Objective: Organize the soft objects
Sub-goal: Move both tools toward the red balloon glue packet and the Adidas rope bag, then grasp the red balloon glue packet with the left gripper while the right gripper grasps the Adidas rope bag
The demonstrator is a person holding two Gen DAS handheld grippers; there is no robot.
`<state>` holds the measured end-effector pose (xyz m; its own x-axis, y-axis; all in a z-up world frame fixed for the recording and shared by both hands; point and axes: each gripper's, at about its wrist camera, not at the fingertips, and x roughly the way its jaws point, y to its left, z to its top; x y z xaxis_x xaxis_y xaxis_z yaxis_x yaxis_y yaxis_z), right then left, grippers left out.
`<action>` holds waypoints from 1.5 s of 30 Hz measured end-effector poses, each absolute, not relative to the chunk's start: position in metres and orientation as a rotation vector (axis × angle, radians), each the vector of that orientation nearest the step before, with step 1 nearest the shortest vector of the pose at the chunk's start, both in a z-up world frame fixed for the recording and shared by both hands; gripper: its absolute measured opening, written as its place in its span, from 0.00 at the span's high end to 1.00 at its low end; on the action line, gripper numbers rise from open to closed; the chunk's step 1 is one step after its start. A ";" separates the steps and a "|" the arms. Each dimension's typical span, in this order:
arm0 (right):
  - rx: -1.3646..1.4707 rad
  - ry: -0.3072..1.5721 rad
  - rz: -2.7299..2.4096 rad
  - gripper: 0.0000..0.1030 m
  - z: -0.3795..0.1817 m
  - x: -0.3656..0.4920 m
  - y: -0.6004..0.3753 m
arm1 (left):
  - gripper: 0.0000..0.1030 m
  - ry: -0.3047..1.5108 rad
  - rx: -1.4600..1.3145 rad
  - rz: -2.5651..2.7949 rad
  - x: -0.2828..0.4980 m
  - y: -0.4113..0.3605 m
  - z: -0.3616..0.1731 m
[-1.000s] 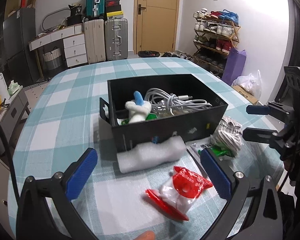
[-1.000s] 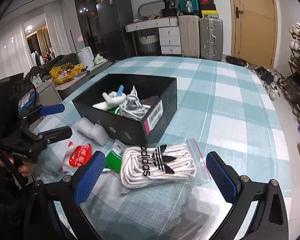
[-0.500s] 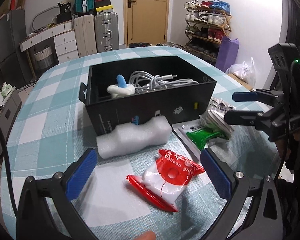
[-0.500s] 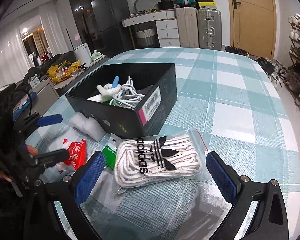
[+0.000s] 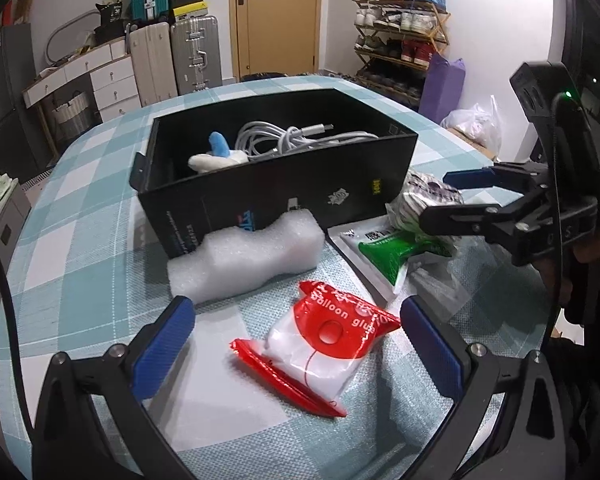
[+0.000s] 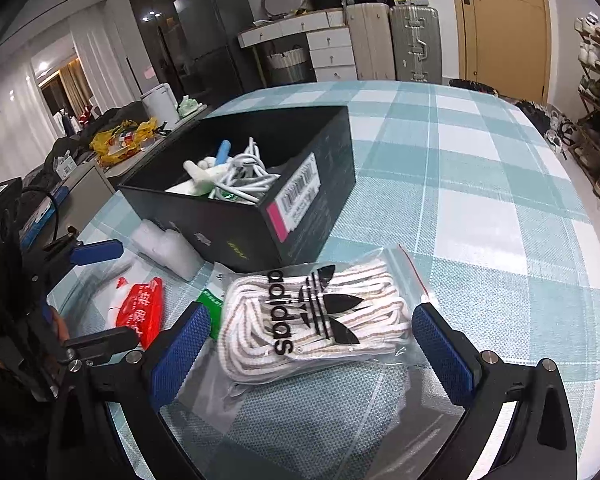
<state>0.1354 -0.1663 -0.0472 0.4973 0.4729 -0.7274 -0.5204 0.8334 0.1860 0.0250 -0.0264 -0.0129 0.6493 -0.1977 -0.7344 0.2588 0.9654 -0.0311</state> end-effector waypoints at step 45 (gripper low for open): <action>-0.296 0.824 0.742 0.31 -0.035 0.092 -0.174 | 0.06 0.877 0.091 -0.308 0.028 -0.035 -0.018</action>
<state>0.0921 -0.1745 -0.0349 0.4497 0.4802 -0.7531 -0.6985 0.7145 0.0385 0.0279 -0.0347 -0.0178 0.5988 -0.2280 -0.7678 0.3020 0.9521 -0.0472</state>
